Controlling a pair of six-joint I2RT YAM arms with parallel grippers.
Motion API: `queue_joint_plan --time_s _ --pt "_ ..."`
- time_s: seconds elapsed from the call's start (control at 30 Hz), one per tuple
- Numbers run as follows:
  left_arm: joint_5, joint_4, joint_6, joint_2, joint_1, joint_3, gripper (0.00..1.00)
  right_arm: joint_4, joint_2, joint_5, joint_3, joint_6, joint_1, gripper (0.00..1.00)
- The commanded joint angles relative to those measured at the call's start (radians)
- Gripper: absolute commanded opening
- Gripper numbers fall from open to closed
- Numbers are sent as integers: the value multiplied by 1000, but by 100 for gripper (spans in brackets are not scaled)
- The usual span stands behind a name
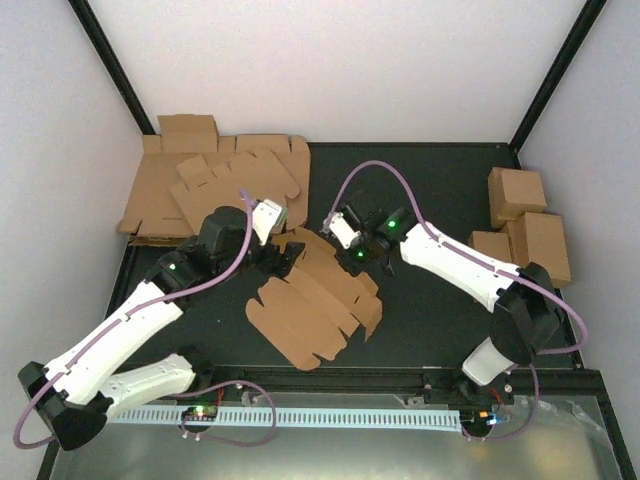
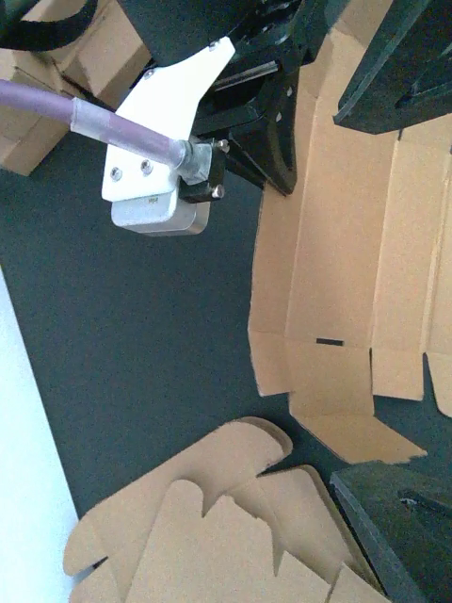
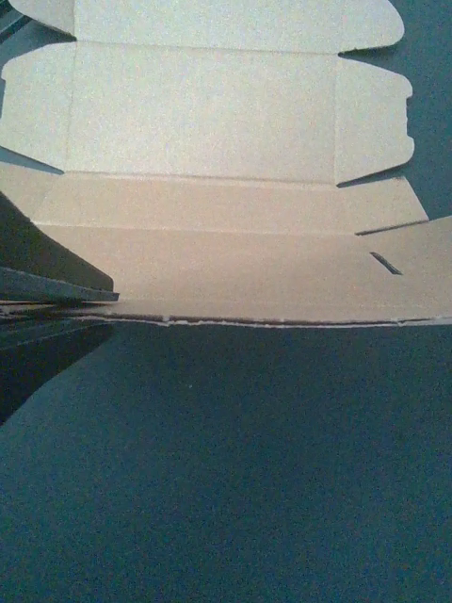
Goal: Fold the paper box
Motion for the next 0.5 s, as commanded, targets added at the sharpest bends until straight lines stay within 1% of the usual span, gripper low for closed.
queue_joint_plan --time_s 0.0,0.13,0.2,0.3,0.37,0.47 --pt "5 -47 91 -30 11 4 99 79 -3 -13 -25 -95 33 8" --pt "-25 1 191 -75 11 -46 99 83 35 34 -17 -141 43 8" --pt "-34 42 229 -90 11 -86 99 90 32 42 -24 -204 48 6" --pt "-108 68 202 -88 16 -116 99 121 -4 83 -63 -322 67 4" --pt "-144 70 154 -75 30 -121 99 144 -36 108 -82 -383 73 3" --pt "-133 77 109 -67 67 -127 99 183 -67 150 -95 -436 80 3"
